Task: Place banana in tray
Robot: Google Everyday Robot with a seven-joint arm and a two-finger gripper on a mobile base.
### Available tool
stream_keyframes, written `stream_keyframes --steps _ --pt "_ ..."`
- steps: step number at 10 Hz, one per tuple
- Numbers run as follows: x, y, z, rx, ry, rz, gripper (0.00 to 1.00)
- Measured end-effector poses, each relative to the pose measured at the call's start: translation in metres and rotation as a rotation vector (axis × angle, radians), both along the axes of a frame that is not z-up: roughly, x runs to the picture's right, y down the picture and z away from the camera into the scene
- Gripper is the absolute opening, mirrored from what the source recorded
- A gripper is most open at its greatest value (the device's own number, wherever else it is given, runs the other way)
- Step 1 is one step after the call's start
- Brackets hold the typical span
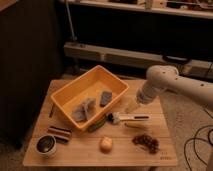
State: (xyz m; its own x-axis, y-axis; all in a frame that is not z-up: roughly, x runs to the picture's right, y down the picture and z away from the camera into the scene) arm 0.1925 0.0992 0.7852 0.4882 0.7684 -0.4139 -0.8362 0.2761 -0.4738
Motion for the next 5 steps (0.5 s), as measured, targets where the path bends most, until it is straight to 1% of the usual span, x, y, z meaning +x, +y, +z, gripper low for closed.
stream_keyframes --steps 1,2,3,4,5 --pt "0.019 0.004 0.008 0.000 -0.005 0.012 0.80" --pt "0.035 0.010 0.013 -0.007 -0.019 0.021 0.80" --pt "0.042 0.016 0.015 -0.015 -0.034 0.017 0.80" --pt "0.038 0.020 0.014 -0.015 -0.060 0.007 0.80" --pt "0.029 0.030 0.007 -0.016 -0.094 -0.010 0.80"
